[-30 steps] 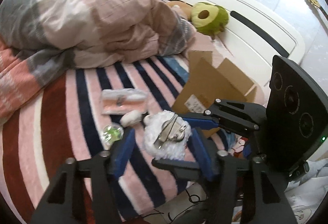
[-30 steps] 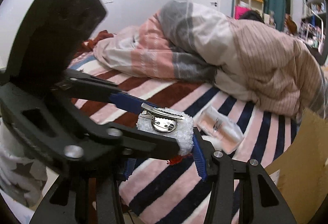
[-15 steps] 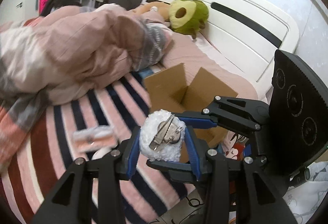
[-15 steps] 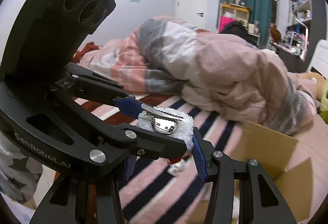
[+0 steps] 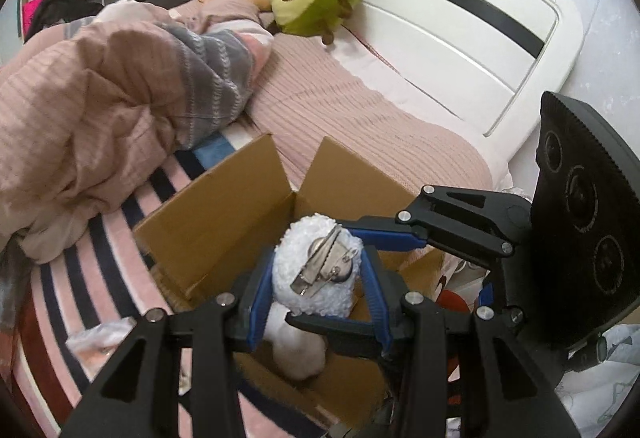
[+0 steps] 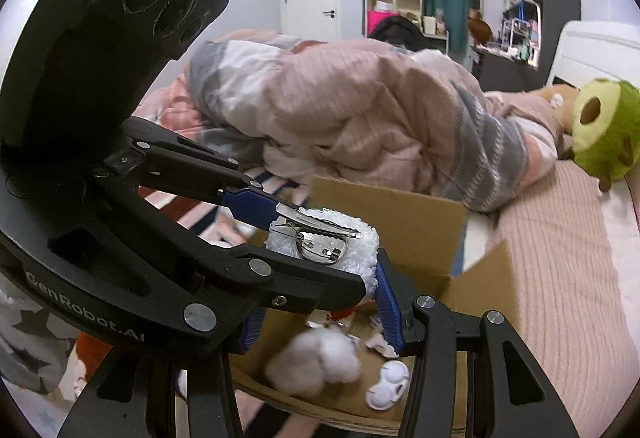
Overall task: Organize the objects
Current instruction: 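Carry the plush into the cardboard box and open the right tool, then move the empty right tool back to the white clip on the bed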
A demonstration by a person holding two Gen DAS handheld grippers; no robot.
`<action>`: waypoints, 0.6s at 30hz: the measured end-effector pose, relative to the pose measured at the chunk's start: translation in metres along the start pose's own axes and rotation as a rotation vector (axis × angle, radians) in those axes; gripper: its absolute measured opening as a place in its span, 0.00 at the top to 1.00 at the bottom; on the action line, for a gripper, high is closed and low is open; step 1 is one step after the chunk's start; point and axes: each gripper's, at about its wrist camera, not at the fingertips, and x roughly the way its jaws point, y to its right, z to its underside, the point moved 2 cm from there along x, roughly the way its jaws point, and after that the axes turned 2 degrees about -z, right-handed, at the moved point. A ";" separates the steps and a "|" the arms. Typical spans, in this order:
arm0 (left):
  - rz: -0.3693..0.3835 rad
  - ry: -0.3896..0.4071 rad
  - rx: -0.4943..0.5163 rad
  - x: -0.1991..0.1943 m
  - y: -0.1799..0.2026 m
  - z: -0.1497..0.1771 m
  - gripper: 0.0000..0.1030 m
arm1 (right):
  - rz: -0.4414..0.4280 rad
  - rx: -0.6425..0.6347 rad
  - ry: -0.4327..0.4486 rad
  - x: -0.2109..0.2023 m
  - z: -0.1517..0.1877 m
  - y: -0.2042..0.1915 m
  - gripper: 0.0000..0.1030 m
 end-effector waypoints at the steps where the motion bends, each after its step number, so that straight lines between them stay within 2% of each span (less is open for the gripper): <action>1: 0.000 -0.006 0.002 0.004 0.001 -0.001 0.62 | 0.003 0.000 -0.011 0.002 0.001 0.005 0.58; 6: 0.000 -0.037 -0.002 0.018 0.002 -0.006 0.62 | 0.013 -0.005 -0.046 0.005 0.006 0.012 0.56; 8: -0.008 -0.046 -0.007 0.021 0.002 -0.007 0.57 | 0.019 -0.011 -0.057 0.006 0.007 0.013 0.53; 10: -0.031 -0.044 -0.010 0.021 0.001 -0.007 0.39 | 0.032 -0.014 -0.071 0.009 0.009 0.014 0.50; 12: -0.043 -0.037 -0.014 0.018 -0.001 -0.007 0.31 | 0.041 -0.011 -0.084 0.013 0.010 0.014 0.45; 15: -0.056 -0.024 -0.020 0.009 -0.004 -0.006 0.25 | 0.042 -0.007 -0.091 0.013 0.012 0.013 0.43; 18: -0.078 -0.005 -0.024 -0.002 -0.007 -0.004 0.24 | 0.046 -0.003 -0.085 0.010 0.012 0.010 0.43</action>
